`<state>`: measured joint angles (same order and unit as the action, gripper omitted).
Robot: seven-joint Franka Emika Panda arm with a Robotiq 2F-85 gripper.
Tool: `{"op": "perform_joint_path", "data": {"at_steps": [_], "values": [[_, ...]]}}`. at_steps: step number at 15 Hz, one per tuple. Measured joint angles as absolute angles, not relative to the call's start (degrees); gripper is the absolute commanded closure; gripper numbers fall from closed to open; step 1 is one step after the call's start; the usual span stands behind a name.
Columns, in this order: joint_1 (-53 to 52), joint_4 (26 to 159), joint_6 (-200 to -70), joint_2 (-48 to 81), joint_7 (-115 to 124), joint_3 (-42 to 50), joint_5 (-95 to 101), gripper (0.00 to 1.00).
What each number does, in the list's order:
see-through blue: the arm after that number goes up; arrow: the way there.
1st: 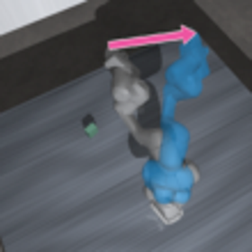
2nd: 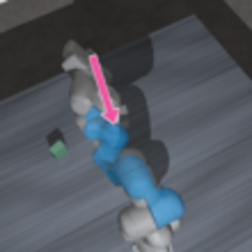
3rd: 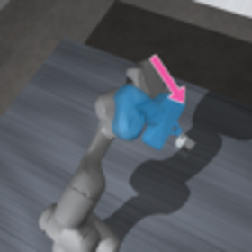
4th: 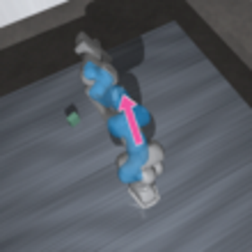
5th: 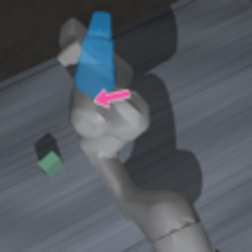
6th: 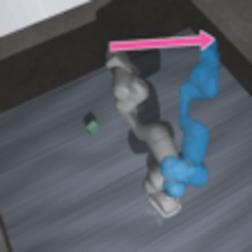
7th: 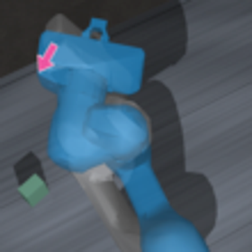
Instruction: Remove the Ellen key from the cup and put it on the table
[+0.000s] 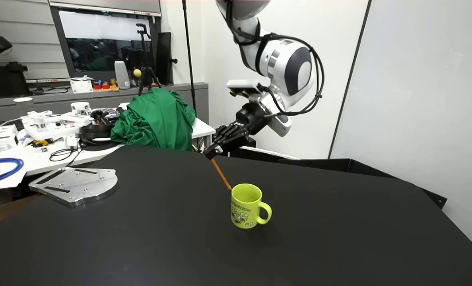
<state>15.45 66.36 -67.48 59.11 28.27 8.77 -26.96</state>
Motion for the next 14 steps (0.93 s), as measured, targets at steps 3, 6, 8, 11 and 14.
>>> {"op": "perform_joint_path", "data": {"at_steps": [3,6,8,11,14], "values": [[11.6,69.6,-74.9,58.2,22.0,8.7,-22.1,0.98],[8.2,74.2,-84.9,57.7,16.8,7.9,-20.2,0.98],[6.9,77.5,-91.1,57.3,14.7,6.9,-20.1,0.98],[6.2,82.8,-100.7,56.3,12.1,5.0,-20.7,0.98],[6.7,88.1,-110.1,54.9,9.4,3.4,-23.6,0.98]]}}
